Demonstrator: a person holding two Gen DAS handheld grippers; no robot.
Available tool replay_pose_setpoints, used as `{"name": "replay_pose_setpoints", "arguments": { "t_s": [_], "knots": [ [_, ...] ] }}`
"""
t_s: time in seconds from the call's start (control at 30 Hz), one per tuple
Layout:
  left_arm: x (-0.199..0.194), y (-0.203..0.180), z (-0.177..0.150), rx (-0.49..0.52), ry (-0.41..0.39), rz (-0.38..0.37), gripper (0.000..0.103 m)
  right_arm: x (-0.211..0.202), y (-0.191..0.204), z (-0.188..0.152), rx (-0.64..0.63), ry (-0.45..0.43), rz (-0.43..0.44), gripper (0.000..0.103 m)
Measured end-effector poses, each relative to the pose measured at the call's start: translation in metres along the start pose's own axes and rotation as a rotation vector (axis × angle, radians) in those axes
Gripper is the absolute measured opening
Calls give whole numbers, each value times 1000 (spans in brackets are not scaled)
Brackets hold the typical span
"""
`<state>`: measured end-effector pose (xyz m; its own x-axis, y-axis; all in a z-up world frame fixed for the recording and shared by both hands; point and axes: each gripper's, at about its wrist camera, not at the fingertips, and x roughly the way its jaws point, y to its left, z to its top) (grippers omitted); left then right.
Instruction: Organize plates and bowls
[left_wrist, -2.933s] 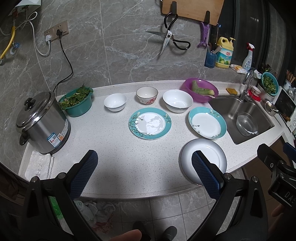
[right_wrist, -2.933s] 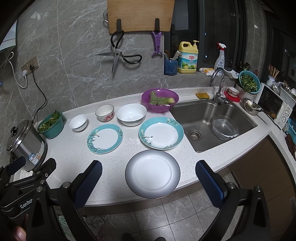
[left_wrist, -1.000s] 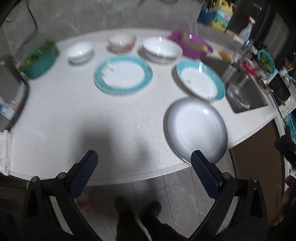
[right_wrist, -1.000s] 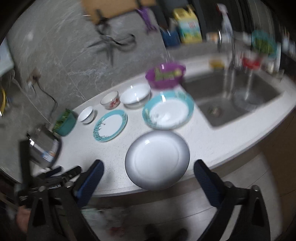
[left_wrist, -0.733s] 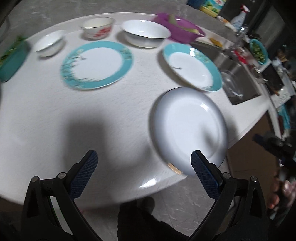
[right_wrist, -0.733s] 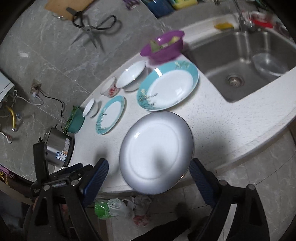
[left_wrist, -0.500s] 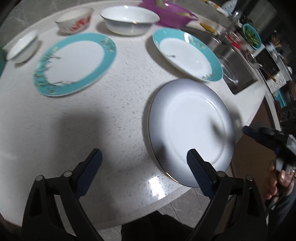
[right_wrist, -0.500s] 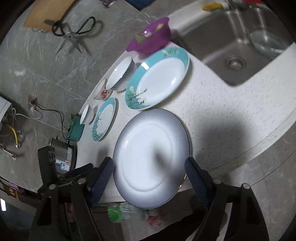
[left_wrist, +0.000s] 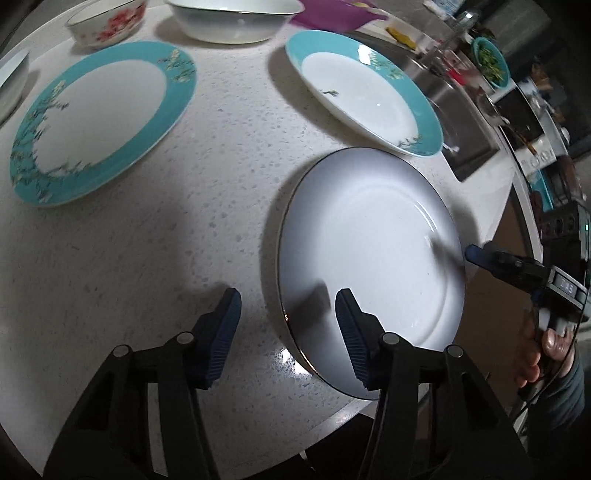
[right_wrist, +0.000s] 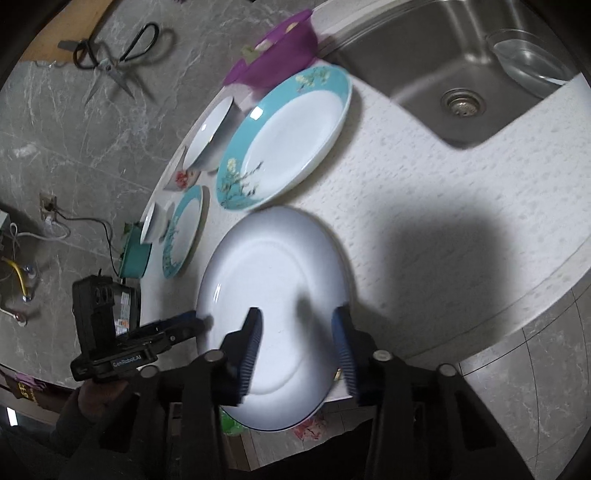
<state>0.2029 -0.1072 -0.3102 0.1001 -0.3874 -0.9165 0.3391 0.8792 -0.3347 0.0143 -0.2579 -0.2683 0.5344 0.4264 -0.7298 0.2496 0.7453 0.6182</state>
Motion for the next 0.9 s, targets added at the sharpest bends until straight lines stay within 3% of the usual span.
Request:
{"name": "replay_pose_setpoints", "arguments": {
  "t_s": [0.13, 0.4, 0.6, 0.67, 0.8, 0.9],
  "knots": [
    [-6, 5, -13, -59, -5, -7, 52, -2, -20, 1, 25, 45, -2, 64],
    [-2, -12, -11, 5, 15, 88, 52, 17, -25, 10, -4, 146, 128, 53],
    [4, -31, -8, 75, 1, 133, 51, 26, -21, 9, -26, 214, 181, 53],
    [8, -37, -4, 76, 11, 93, 47, 28, -16, 10, -59, 221, 142, 45],
    [9, -35, -1, 59, 10, 125, 32, 29, -23, 15, -48, 222, 69, 14],
    [8, -28, 2, 29, 7, 90, 30, 29, -21, 18, -56, 226, 56, 15]
  ]
}}
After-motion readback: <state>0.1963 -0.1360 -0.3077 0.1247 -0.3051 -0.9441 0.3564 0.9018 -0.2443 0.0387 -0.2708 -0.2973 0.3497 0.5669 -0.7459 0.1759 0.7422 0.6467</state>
